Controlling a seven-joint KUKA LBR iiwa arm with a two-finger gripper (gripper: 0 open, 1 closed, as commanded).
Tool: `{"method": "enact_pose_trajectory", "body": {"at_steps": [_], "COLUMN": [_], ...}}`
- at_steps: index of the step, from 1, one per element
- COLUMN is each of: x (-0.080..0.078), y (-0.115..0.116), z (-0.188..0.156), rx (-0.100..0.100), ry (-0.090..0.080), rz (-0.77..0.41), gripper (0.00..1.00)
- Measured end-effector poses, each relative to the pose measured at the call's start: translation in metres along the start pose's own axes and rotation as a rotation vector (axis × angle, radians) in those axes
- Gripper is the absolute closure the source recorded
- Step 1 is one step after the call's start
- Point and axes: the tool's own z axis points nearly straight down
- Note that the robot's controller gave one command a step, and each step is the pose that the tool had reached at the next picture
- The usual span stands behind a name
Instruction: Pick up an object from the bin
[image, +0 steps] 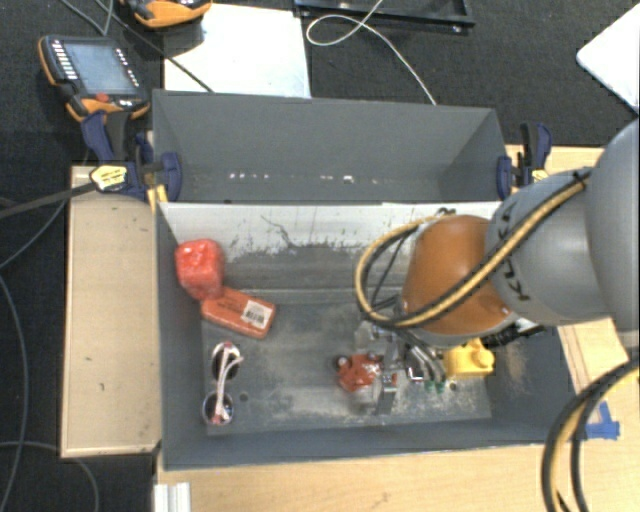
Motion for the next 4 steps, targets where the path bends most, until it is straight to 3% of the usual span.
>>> {"method": "enact_pose_trajectory", "body": {"at_steps": [1, 4], "x": [0.012, 0.012], "y": [0.001, 0.0], "z": [0.0, -0.015], "rx": [-0.003, -0.003], "ry": [-0.007, -0.008], "rz": [0.245, 0.246], "gripper": [1.0, 1.0]}}
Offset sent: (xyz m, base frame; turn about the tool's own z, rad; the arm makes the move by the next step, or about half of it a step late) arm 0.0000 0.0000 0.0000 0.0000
